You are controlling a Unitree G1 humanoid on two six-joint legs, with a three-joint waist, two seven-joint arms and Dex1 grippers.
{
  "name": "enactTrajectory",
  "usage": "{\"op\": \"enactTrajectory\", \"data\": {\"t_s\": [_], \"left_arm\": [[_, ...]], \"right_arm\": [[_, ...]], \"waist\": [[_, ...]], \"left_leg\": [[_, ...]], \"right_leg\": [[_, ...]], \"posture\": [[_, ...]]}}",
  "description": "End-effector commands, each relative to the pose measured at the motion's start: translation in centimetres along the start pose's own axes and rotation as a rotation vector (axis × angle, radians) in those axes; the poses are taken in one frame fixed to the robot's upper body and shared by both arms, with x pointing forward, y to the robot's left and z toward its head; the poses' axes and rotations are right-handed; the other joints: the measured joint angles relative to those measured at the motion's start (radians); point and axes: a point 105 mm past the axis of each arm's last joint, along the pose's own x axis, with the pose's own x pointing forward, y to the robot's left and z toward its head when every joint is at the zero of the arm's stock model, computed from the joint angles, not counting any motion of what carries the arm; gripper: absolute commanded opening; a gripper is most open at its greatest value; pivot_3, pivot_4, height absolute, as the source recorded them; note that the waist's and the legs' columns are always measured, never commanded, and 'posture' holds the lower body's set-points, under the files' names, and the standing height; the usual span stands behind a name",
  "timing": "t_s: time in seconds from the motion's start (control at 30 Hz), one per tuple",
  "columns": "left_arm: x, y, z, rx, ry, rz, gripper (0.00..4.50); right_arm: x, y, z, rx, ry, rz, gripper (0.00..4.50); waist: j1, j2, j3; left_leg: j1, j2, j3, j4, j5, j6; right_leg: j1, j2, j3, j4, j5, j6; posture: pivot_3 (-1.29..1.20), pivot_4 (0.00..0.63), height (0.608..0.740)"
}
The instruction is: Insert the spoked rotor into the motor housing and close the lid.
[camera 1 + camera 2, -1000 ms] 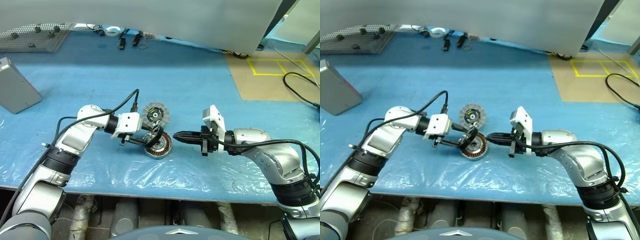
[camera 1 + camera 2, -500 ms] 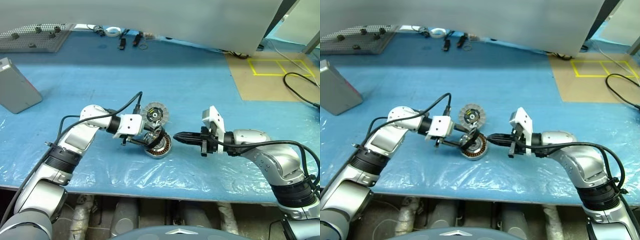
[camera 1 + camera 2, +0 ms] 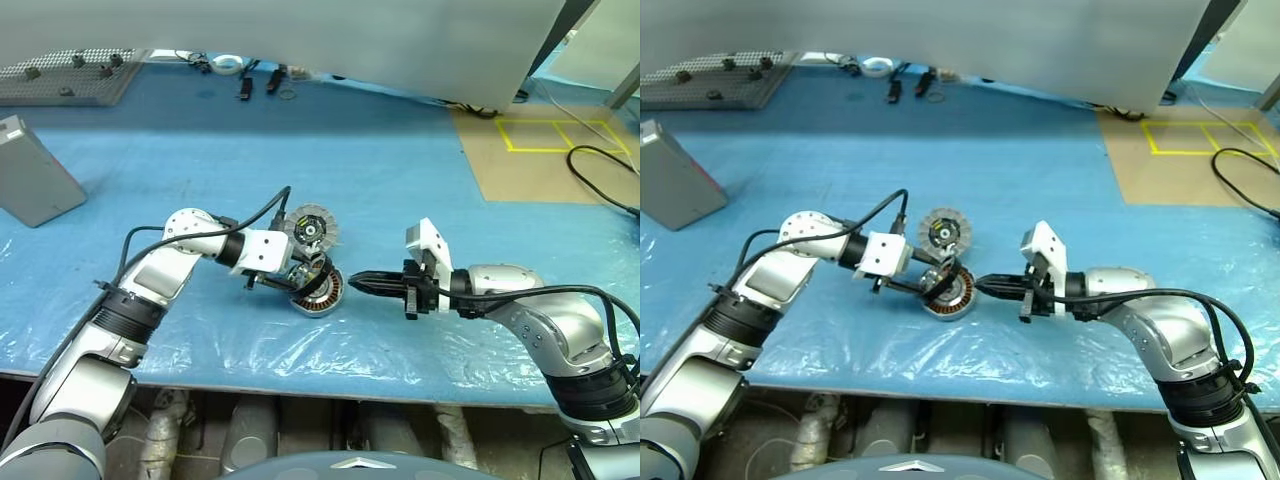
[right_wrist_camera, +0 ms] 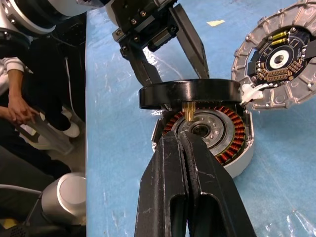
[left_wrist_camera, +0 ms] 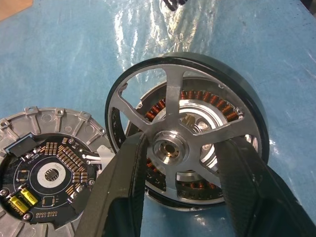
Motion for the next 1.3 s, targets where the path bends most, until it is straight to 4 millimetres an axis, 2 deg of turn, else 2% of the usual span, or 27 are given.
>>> {"op": "enactTrajectory", "data": {"t_s": [0.03, 0.33, 0.53, 0.63, 0.83, 1.13, 1.3], "left_arm": [[0.1, -0.1, 0.2, 0.017, 0.003, -0.021, 1.76], [0.1, 0.2, 0.0, 0.020, 0.013, -0.020, 1.76], [0.1, 0.5, -0.1, 0.033, 0.021, -0.022, 1.76], [0.0, 0.6, -0.1, 0.035, 0.024, -0.018, 1.76], [-0.5, 0.1, -0.7, 0.046, 0.065, -0.031, 1.76], [-0.7, 0.3, -0.7, 0.058, 0.074, -0.024, 1.76], [-0.9, 1.0, 0.0, 0.070, 0.055, -0.005, 1.76]], "right_arm": [[-0.9, 0.2, 0.8, -0.051, -0.033, -0.002, 0.00], [-1.9, -0.6, -0.8, -0.042, -0.032, -0.027, 0.00], [-3.0, -2.1, -2.0, -0.061, -0.046, -0.097, 0.00], [-2.6, -2.4, -2.7, -0.085, -0.045, -0.120, 0.00], [-1.4, -1.1, -4.0, -0.103, -0.033, -0.080, 0.00], [-1.2, -1.3, -4.2, -0.123, -0.036, -0.100, 0.00], [-1.1, -1.4, -3.7, -0.124, -0.042, -0.109, 0.00]], "waist": [[0.000, 0.000, 0.000], [0.000, 0.000, 0.000], [0.000, 0.001, 0.000], [-0.002, 0.001, -0.001], [-0.002, 0.001, -0.001], [-0.002, 0.001, -0.001], [-0.002, 0.001, -0.001]], "left_leg": [[0.000, 0.000, 0.000, 0.000, 0.000, 0.000], [0.000, 0.000, 0.000, 0.000, 0.000, 0.000], [0.000, 0.000, 0.000, 0.000, 0.000, 0.000], [0.001, 0.000, 0.000, 0.000, 0.000, 0.000], [0.000, 0.000, 0.000, 0.000, 0.000, 0.001], [0.000, 0.000, 0.000, 0.000, 0.000, 0.002], [0.000, 0.000, 0.000, 0.000, 0.000, 0.002]], "right_leg": [[0.000, 0.000, 0.000, 0.000, 0.000, 0.000], [0.000, 0.000, 0.000, 0.000, 0.000, 0.000], [0.001, 0.000, 0.000, 0.000, 0.000, 0.000], [0.000, 0.000, 0.000, 0.000, 0.000, 0.000], [0.000, 0.000, 0.000, 0.000, 0.000, 0.000], [0.000, 0.000, 0.000, 0.000, 0.000, -0.001], [0.000, 0.000, 0.000, 0.000, 0.000, -0.001]], "posture": [[0.00, 0.150, 0.740], [0.00, 0.150, 0.740], [0.00, 0.150, 0.740], [0.00, 0.150, 0.740], [0.00, 0.150, 0.740], [0.00, 0.150, 0.740], [0.00, 0.150, 0.740]]}}
